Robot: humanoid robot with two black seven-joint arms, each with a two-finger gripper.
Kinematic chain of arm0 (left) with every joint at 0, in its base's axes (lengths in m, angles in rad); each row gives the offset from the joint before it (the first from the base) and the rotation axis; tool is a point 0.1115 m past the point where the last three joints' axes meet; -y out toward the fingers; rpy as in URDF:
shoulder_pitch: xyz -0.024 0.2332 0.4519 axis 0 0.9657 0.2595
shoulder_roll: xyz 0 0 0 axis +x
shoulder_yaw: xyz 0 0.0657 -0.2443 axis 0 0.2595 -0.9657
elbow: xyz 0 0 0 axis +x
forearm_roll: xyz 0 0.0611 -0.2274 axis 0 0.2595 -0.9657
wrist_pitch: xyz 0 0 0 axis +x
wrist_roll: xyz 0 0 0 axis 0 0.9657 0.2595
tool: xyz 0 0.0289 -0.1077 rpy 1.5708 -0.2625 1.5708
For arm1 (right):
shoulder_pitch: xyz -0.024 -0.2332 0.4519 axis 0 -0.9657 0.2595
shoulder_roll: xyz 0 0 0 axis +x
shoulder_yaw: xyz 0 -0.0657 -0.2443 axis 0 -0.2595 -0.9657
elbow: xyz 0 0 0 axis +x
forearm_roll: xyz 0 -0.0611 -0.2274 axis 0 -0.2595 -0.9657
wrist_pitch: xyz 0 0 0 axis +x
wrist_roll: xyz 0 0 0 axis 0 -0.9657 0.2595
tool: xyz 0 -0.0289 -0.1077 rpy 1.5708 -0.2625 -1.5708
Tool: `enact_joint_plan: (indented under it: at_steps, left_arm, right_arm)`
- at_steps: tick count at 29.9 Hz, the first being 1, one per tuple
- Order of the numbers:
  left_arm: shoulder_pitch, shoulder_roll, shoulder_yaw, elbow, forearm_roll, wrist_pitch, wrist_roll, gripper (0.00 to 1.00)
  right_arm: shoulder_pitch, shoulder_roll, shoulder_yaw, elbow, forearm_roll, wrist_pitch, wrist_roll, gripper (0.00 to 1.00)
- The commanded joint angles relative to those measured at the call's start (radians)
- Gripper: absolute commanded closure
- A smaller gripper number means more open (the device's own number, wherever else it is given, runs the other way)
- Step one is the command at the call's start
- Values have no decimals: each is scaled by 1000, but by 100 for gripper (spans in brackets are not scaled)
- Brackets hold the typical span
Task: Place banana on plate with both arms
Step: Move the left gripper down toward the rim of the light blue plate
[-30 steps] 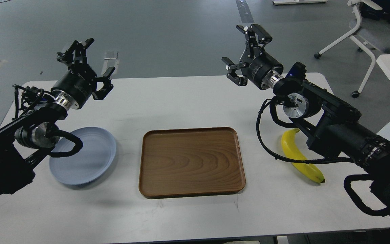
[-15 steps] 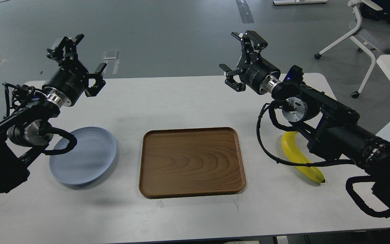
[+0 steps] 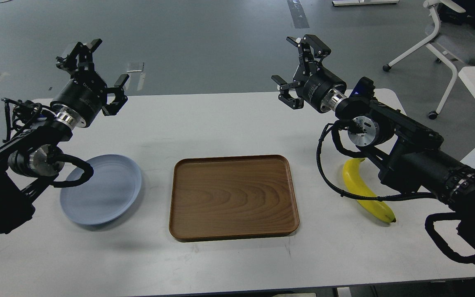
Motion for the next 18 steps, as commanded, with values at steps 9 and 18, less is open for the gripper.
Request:
enact_joint_plan:
  at_steps: [9, 18]
  left_arm:
    - [-14, -5, 10, -14, 598, 266, -62, 2]
    - [-14, 54, 158, -73, 880, 405, -64, 2]
  right_arm:
    - [-1, 0, 2, -2, 1, -5, 3, 0]
    - [-1, 1, 5, -5, 0, -8, 9, 0]
